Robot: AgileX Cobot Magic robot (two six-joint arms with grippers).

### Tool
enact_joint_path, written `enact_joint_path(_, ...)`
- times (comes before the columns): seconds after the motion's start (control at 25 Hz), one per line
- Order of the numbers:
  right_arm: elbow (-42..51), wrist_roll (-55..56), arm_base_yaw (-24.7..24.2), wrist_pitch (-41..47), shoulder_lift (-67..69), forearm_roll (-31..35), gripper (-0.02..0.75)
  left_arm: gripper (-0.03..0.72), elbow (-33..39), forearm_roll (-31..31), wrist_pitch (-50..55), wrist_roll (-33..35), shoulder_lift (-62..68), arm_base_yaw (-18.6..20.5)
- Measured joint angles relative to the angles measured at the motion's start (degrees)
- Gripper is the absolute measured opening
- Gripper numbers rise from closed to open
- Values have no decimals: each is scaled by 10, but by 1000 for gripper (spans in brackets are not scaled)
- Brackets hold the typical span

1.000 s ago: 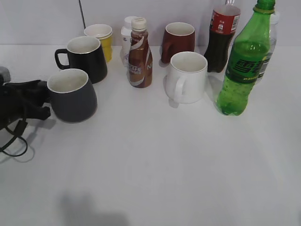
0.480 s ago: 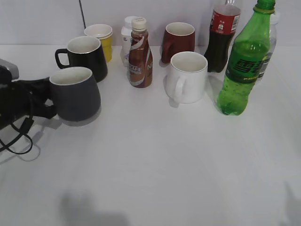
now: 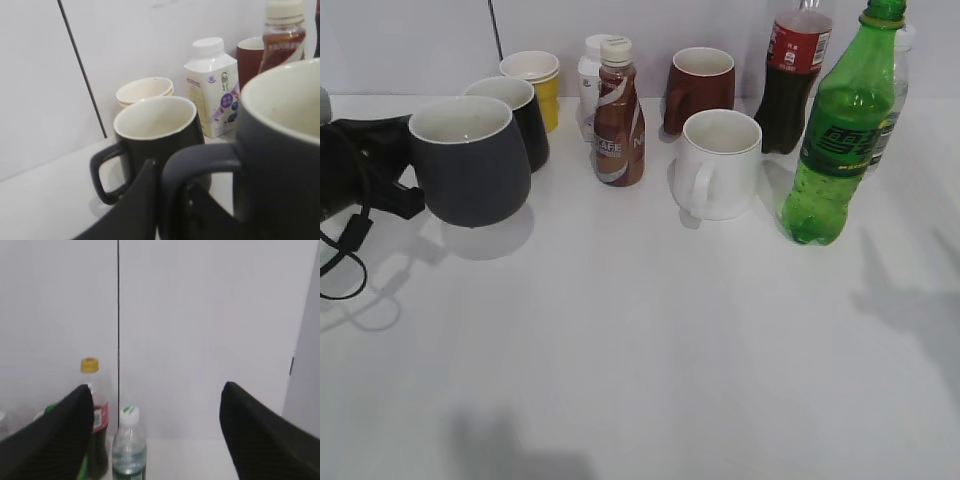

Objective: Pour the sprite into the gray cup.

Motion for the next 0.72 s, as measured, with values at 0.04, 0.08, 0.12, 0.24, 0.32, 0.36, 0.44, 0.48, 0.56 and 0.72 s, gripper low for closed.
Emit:
enact_joint_path(0.04, -1, 2, 0, -24, 22, 0, 587, 49, 0, 1, 9, 0, -10, 0)
enact_joint_path(0.08, -1, 8, 0, -48, 48, -1, 582, 49, 0, 2, 15, 0, -19, 0)
enact_joint_path(0.12, -1, 14, 3, -64, 72, -1, 573, 49, 0, 4, 20, 0, -27, 0)
enact_joint_path(0.24, -1, 37, 32, -80, 135, -8, 533, 49, 0, 4, 27, 0, -46, 0)
enact_joint_path(0.32, 9, 43, 69, -89, 181, -9, 517, 49, 0, 4, 27, -1, -51, 0)
enact_joint_path(0.36, 20, 47, 93, -93, 196, -9, 511, 49, 0, 5, 27, -1, -52, 0)
enact_joint_path(0.44, 46, 51, 137, -110, 224, 3, 508, 49, 0, 5, 30, -1, -52, 0)
enact_joint_path(0.48, 63, 53, 157, -121, 239, 12, 507, 49, 0, 5, 31, -1, -52, 0)
enact_joint_path(0.56, 96, 54, 181, -133, 263, 30, 504, 49, 0, 5, 31, -1, -52, 0)
enact_joint_path(0.72, 150, 39, 188, -167, 291, 43, 511, 49, 0, 5, 32, -1, -52, 0)
